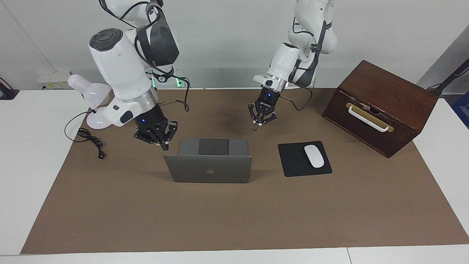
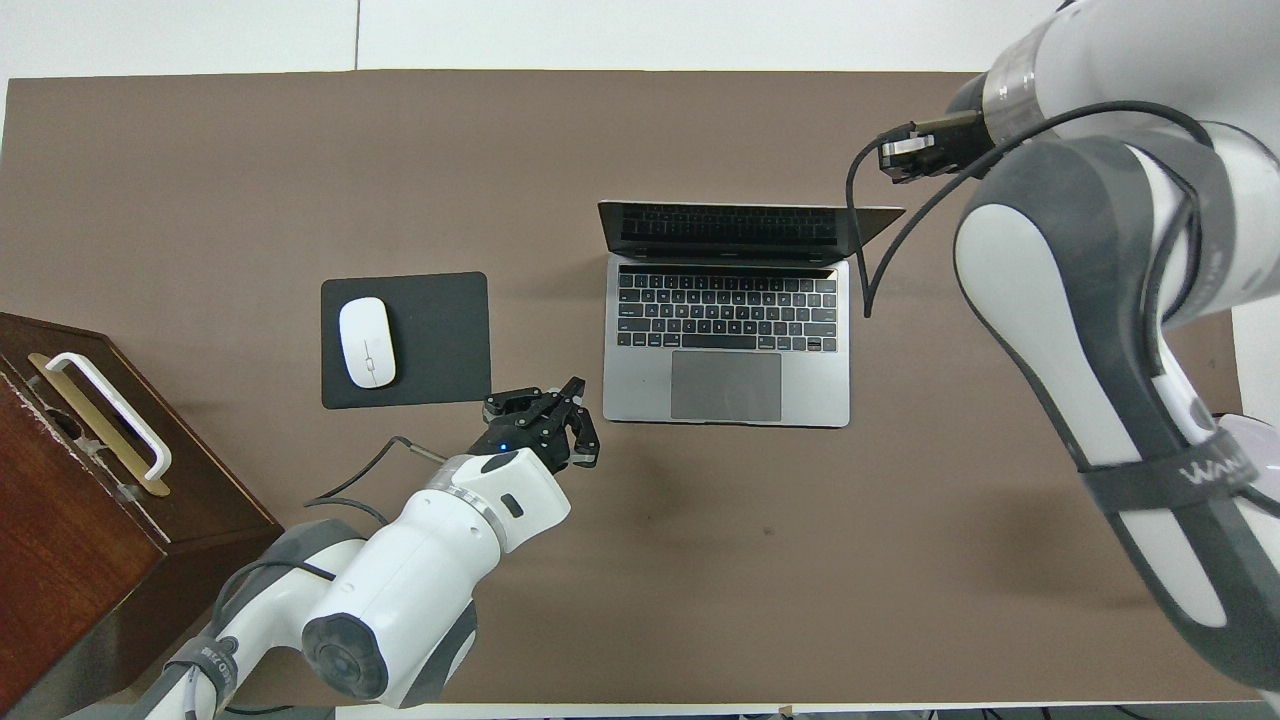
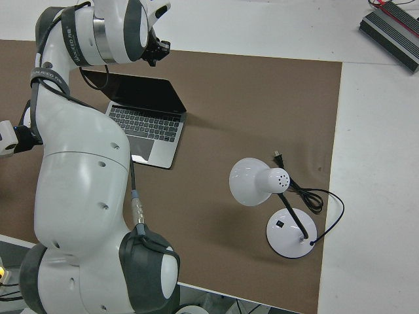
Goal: Close laptop with both arms
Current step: 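Move the left gripper toward the laptop front while the right gripper reaches the lid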
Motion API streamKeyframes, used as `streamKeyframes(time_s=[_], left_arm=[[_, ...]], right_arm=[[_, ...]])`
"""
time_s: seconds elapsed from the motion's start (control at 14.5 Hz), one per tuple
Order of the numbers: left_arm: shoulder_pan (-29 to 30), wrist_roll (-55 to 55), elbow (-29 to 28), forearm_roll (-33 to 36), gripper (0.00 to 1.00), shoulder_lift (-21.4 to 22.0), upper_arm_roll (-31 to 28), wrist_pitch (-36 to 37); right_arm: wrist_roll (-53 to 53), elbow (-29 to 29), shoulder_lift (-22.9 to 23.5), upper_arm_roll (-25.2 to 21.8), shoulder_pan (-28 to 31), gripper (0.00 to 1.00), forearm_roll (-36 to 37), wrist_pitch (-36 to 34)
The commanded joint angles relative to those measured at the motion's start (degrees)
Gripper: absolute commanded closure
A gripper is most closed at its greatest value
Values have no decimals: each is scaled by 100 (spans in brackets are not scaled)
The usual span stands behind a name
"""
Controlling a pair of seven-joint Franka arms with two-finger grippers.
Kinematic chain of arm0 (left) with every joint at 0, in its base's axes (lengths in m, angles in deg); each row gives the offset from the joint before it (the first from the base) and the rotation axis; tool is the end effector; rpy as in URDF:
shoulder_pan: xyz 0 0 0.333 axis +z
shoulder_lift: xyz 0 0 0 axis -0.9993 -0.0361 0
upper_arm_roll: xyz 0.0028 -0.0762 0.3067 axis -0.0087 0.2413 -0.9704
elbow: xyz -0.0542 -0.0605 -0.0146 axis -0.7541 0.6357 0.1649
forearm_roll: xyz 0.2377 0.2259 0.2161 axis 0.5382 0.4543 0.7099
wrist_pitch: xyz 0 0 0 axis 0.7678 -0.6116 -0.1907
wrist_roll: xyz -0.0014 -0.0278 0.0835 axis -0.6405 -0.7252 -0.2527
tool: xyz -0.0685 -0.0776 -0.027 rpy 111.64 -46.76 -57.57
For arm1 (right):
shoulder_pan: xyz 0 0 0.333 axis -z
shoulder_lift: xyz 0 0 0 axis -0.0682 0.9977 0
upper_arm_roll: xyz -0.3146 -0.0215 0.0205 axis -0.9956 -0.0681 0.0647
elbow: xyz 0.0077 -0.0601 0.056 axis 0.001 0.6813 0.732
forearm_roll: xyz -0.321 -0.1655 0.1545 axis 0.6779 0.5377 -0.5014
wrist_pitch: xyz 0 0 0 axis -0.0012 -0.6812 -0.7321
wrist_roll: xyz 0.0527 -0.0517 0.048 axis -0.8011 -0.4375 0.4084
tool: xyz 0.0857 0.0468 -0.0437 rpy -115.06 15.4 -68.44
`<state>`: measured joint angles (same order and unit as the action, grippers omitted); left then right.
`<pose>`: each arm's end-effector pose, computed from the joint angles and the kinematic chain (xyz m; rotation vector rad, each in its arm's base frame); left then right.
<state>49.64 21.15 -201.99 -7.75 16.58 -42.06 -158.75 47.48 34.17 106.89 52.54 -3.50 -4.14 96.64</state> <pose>0.3879 -0.3041 0.3711 2.5715 -0.5646 0.9846 0.6696 0.1459 0.5490 -2.9965 -0.1384 -0.2489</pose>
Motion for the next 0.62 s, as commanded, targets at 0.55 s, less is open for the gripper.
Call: streamKeyframes(time_s=[0.55], left_arm=[[-478, -23, 675, -514, 100, -1490, -109, -1058]], right_arm=[[14, -896, 1042, 18, -128, 100, 131, 231]])
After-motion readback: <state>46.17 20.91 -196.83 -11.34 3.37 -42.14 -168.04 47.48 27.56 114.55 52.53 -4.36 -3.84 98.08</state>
